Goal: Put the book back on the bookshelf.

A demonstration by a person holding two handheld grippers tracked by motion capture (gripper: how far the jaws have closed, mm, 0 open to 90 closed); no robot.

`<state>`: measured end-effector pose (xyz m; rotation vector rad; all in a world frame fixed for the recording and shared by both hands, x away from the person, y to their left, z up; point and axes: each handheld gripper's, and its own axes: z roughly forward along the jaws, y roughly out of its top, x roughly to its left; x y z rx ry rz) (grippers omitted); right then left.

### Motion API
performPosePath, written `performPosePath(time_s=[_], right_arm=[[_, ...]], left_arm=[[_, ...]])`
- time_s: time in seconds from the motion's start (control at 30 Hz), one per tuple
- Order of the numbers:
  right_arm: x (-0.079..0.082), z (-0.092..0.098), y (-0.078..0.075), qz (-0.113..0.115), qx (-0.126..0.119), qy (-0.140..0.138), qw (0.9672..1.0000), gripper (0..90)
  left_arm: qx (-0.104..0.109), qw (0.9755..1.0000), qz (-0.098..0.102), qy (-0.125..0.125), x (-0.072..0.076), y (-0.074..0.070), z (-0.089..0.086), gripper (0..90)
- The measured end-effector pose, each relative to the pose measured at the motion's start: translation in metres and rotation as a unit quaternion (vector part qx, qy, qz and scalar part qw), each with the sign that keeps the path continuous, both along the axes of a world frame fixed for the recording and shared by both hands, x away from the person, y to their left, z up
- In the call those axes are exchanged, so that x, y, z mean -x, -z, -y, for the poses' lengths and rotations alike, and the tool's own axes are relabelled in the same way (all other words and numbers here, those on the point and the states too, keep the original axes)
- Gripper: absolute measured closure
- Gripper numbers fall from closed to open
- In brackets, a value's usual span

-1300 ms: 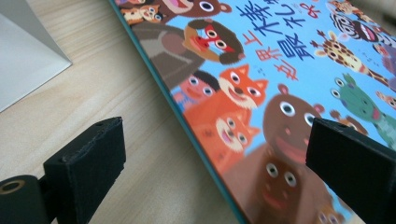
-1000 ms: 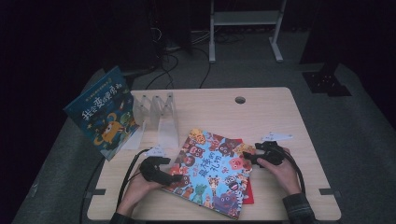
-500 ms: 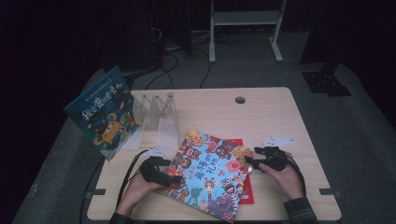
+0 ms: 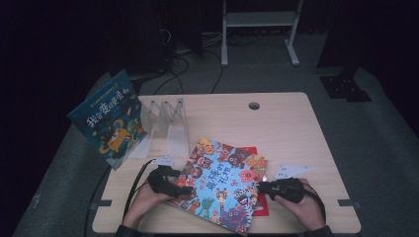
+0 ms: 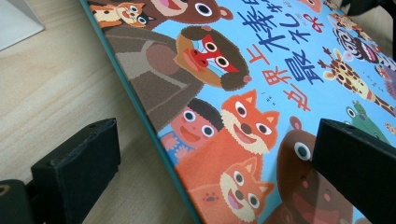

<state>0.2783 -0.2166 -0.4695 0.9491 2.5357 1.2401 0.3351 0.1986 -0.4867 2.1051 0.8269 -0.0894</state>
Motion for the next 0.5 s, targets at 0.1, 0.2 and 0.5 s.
performPosePath(time_s=[0.1, 0.2, 0.5], right_arm=[[0.005, -0.002, 0.000, -0.006, 0.007, -0.014, 0.9999, 80.2], [0.010, -0.002, 0.002, -0.008, 0.015, -0.024, 0.9996, 81.3], [0.014, -0.003, 0.003, -0.007, 0.012, -0.036, 0.9992, 82.8]], left_arm=[[0.003, 1.0000, -0.005, -0.001, -0.001, 0.001, 0.000, 0.4], [0.007, 0.9999, -0.011, 0.006, -0.001, 0.002, 0.001, 0.4], [0.018, 0.9992, -0.025, 0.026, -0.001, 0.005, 0.009, 0.5]])
